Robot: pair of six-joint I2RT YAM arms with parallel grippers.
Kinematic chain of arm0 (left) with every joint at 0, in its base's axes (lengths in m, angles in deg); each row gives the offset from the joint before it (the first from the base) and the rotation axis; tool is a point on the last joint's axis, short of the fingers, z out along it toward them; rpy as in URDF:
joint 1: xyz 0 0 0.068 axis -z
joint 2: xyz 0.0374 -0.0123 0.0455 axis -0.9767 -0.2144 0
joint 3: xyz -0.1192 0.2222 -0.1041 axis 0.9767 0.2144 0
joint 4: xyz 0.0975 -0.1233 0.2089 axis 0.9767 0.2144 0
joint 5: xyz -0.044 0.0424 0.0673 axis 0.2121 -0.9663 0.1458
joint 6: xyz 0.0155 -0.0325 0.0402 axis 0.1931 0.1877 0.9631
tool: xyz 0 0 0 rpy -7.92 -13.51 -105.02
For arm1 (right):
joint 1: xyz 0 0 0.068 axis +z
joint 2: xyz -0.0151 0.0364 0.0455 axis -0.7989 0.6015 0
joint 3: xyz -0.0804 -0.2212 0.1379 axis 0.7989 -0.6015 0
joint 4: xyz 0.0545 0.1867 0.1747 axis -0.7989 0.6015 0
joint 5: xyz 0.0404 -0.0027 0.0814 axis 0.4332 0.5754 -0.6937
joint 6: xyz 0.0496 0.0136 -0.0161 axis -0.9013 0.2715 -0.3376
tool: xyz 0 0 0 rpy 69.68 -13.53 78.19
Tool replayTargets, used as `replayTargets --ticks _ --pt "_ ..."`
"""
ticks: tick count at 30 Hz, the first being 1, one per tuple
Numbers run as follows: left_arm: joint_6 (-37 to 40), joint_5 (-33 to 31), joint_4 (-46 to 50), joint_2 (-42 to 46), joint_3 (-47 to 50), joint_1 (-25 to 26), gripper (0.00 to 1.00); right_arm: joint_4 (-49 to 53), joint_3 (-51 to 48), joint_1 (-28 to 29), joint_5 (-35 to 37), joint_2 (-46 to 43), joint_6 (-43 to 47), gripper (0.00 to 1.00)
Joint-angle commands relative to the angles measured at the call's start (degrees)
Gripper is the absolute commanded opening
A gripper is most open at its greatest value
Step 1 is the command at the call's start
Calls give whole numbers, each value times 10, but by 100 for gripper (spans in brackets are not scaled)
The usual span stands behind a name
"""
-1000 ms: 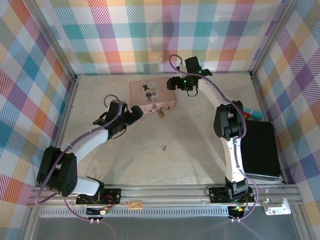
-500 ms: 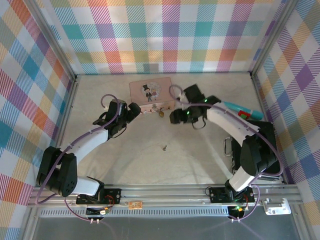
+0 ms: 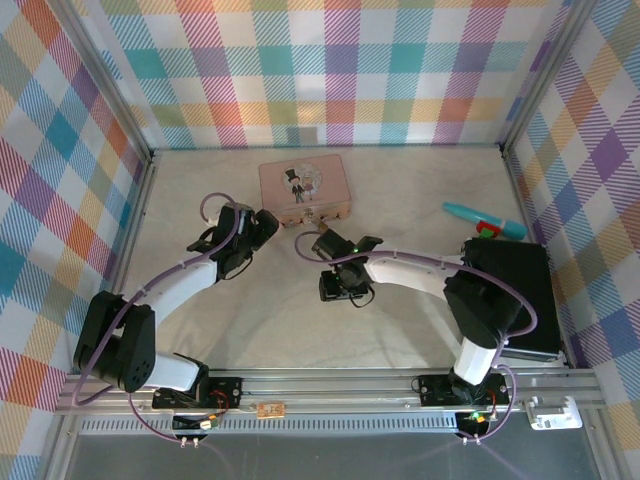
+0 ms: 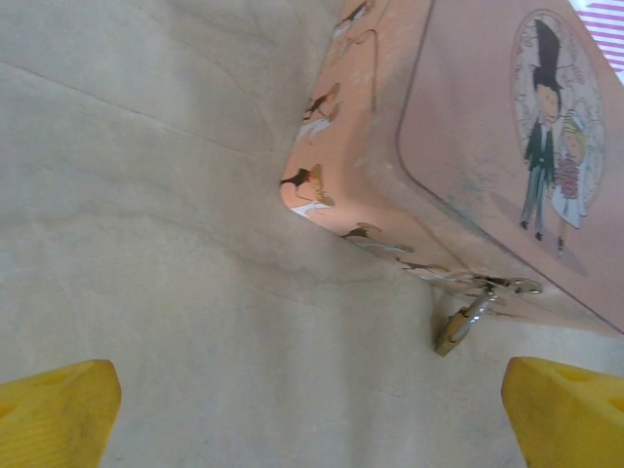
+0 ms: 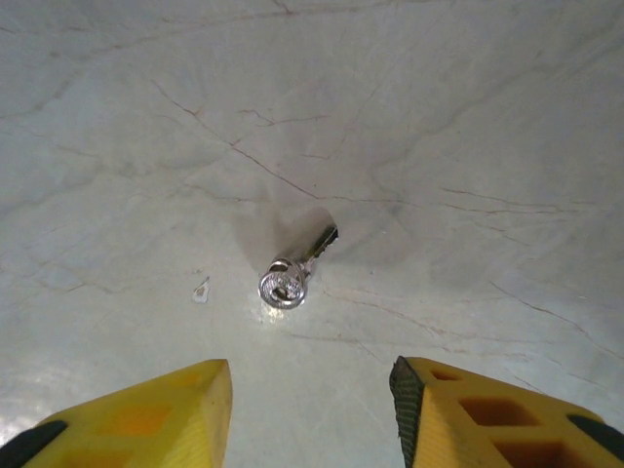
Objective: Unlock the padlock with the key
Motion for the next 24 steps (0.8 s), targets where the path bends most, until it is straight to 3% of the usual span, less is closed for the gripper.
replayTargets --ticks 1,9,24 --pt "-4 -25 27 26 8 4 100 -2 42 11 25 29 -9 47" --pt "3 -33 38 32 4 4 100 12 64 17 25 77 8 42" --pt "1 -40 41 31 4 4 100 53 47 20 56 70 7 34"
